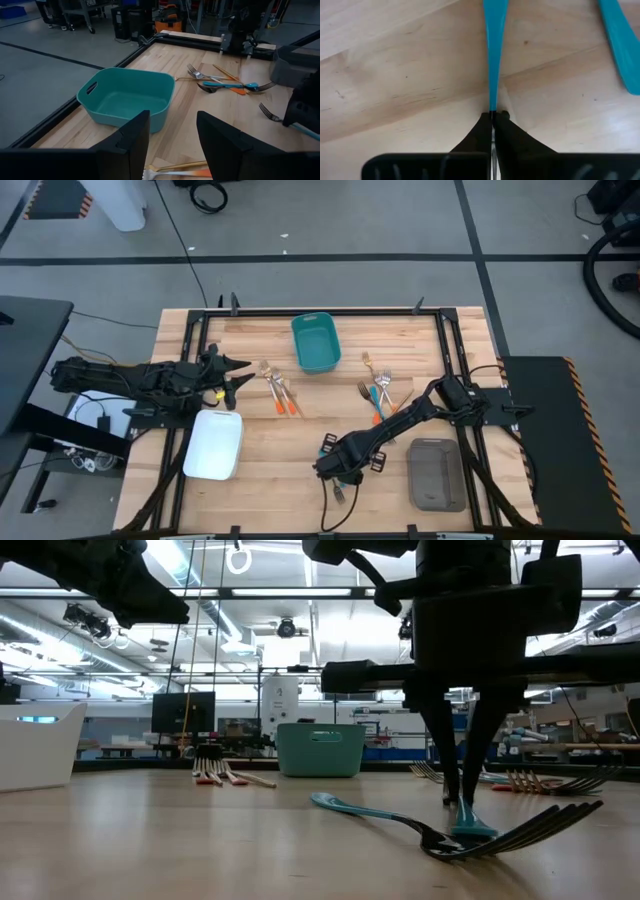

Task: Sort silverware by color (type)
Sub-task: Put the blue fork into the black bin

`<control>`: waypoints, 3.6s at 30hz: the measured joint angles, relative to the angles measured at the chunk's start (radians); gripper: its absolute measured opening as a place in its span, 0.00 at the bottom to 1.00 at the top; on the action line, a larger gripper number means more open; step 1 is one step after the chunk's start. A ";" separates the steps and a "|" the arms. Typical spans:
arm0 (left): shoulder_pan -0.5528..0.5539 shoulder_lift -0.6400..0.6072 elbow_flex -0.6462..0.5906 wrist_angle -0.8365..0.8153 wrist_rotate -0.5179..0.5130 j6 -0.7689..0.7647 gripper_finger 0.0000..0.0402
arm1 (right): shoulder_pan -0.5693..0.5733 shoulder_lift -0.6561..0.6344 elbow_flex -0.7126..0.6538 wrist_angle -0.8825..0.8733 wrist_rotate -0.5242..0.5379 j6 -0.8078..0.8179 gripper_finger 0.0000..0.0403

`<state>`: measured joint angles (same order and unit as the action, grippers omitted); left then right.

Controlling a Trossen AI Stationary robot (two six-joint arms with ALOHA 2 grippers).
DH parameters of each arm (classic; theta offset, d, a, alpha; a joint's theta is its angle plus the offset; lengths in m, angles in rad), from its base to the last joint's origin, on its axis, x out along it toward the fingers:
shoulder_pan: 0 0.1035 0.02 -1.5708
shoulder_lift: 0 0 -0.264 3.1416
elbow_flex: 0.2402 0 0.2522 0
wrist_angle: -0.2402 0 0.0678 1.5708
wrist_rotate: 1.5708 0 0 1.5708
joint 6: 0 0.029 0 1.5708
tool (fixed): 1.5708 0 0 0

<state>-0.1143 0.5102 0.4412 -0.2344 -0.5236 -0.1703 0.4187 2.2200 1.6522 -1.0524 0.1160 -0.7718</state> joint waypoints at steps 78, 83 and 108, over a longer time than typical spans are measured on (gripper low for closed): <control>0.000 0.000 -0.001 0.140 -0.024 0.200 0.43 | 0.013 -0.401 0.099 -0.406 0.045 1.460 0.03; 0.000 0.000 -0.001 0.243 -0.025 0.309 0.43 | 0.071 -0.479 0.010 -0.407 -0.004 1.672 0.03; 0.000 0.000 -0.001 0.625 -0.026 0.760 0.43 | 0.472 -0.664 -0.384 -0.197 -0.092 2.663 0.03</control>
<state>-0.1143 0.5103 0.4404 0.3910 -0.5495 0.5893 0.8909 1.5558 1.2686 -1.2493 0.0242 1.8917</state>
